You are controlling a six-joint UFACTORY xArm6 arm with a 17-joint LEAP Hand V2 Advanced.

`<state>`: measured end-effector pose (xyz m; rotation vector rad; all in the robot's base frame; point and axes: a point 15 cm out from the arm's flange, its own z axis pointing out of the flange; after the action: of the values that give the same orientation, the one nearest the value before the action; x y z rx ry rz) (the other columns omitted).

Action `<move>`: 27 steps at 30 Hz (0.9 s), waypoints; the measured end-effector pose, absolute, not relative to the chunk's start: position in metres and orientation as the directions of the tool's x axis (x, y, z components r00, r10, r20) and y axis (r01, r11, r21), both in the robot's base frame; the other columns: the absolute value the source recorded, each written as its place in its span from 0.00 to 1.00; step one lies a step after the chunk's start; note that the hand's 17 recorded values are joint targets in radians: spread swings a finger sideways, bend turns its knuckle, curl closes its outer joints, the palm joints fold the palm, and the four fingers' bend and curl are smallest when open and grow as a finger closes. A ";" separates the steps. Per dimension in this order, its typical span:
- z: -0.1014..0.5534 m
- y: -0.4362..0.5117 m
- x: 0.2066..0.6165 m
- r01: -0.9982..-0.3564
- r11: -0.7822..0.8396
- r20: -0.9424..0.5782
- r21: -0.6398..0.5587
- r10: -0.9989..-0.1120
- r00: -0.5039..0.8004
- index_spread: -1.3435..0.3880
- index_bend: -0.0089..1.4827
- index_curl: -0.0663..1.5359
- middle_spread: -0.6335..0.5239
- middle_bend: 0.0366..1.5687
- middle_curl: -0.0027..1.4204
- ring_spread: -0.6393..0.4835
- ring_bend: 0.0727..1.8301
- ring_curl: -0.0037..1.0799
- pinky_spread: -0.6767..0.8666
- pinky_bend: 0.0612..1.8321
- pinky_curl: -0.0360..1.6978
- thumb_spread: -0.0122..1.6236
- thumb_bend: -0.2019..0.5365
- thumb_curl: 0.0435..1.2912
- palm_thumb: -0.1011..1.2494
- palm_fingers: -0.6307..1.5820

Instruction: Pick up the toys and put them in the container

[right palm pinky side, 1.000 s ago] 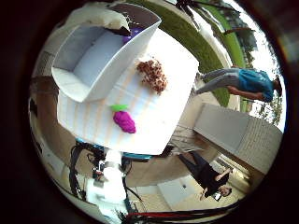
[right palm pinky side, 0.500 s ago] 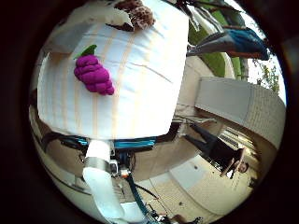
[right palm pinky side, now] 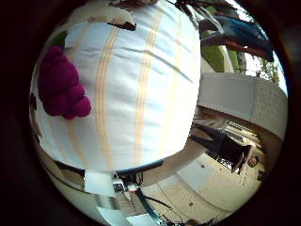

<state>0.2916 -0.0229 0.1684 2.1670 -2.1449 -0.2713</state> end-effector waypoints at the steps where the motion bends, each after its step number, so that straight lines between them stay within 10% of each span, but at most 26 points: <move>1: 0.166 -0.023 0.291 -0.982 -0.018 -0.068 0.187 -0.998 0.006 0.77 0.11 0.19 0.58 0.14 0.28 0.83 0.29 0.32 0.74 0.32 0.14 0.70 0.24 0.25 0.52 0.43; 16: 0.138 -0.018 0.290 -0.964 -0.069 0.014 0.256 -0.997 0.075 0.69 0.13 0.22 0.47 0.26 0.35 0.72 0.38 0.37 0.70 0.31 0.10 0.69 0.25 0.26 0.57 0.62; 27: 0.154 -0.017 0.302 -0.976 -0.087 0.016 0.197 -0.996 0.092 0.52 0.14 0.21 0.38 0.54 0.55 0.58 0.64 0.58 0.67 0.55 0.17 0.67 0.28 0.34 0.74 0.78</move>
<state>0.3021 -0.0172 0.1542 2.1994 -2.0086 -0.1823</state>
